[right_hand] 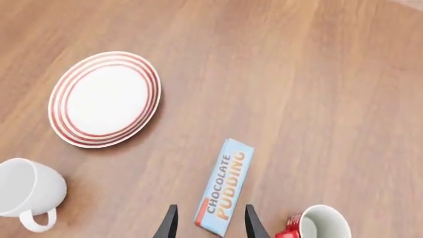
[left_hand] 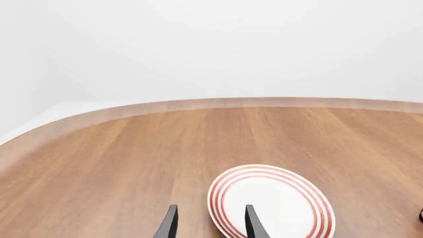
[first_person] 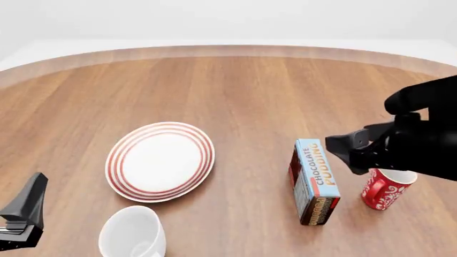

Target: Pick up the white mug and put it on the plate, and put the chocolate pudding to the right of the plate.

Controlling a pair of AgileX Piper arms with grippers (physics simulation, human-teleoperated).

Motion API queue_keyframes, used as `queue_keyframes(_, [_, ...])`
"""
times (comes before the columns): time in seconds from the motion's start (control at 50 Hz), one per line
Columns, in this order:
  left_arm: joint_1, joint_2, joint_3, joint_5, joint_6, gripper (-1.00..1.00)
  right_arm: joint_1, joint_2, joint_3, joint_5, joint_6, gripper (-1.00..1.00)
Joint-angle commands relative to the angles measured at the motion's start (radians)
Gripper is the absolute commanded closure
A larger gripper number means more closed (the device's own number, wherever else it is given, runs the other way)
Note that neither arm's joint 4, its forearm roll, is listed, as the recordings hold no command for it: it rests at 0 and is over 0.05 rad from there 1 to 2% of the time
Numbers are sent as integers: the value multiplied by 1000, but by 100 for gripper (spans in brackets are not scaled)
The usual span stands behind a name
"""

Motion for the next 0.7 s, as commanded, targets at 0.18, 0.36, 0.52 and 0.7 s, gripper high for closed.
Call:
queue_keyframes(0.18, [0,0,0,0,0,-100,-37,145,-29,16,-4,-100])
queue_keyframes(0.36, [0,0,0,0,0,-100,-54,192,-48,7,7,-100])
queue_keyframes(0.52, [0,0,0,0,0,-100,-54,226,-55,4,77,-100])
queue_keyframes(0.7, [0,0,0,0,0,-100,-54,273,-57,-16,134,-100])
